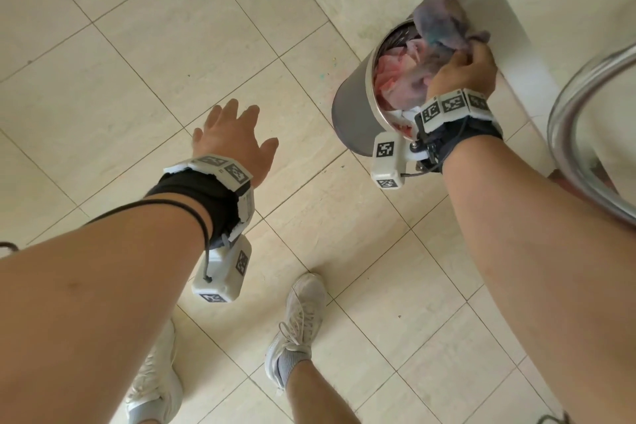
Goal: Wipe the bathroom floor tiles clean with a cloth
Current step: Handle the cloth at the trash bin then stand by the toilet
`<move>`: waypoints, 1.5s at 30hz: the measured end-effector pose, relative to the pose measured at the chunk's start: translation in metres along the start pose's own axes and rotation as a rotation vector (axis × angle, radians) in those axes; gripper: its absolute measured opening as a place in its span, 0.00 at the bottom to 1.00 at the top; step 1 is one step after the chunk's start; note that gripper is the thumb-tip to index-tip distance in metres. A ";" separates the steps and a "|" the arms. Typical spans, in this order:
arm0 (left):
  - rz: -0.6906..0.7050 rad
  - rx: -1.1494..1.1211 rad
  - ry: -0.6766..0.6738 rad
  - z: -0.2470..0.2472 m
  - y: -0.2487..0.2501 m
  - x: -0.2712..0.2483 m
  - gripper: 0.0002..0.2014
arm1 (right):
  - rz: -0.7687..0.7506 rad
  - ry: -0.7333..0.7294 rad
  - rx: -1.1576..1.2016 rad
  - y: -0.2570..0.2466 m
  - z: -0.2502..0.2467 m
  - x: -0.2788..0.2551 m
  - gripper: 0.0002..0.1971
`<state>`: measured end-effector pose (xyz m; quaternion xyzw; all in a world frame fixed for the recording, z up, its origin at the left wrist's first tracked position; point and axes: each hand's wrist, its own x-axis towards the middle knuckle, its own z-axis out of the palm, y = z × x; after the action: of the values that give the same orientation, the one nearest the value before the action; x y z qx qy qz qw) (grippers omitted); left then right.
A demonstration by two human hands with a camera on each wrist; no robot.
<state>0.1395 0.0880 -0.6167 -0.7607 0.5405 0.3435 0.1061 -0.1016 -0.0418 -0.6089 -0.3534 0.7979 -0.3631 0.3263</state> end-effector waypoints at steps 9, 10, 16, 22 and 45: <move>0.019 0.009 0.032 -0.024 -0.004 -0.010 0.33 | -0.126 -0.014 -0.335 0.018 0.004 -0.023 0.17; 0.022 0.010 0.033 -0.025 -0.006 -0.011 0.33 | -0.132 0.008 -0.347 0.020 0.003 -0.023 0.18; 0.011 0.033 0.008 -0.030 -0.014 -0.022 0.34 | -0.189 0.047 -0.310 0.008 -0.010 -0.025 0.19; 0.018 0.029 -0.002 -0.035 -0.013 -0.033 0.34 | -0.399 -0.014 -0.399 -0.001 -0.011 -0.048 0.17; -0.008 0.027 0.155 -0.185 -0.164 -0.151 0.32 | -0.699 -0.478 -0.662 -0.140 0.038 -0.287 0.20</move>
<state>0.3345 0.1669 -0.4180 -0.7857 0.5486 0.2759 0.0753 0.1278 0.1073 -0.4392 -0.7549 0.6079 -0.0884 0.2296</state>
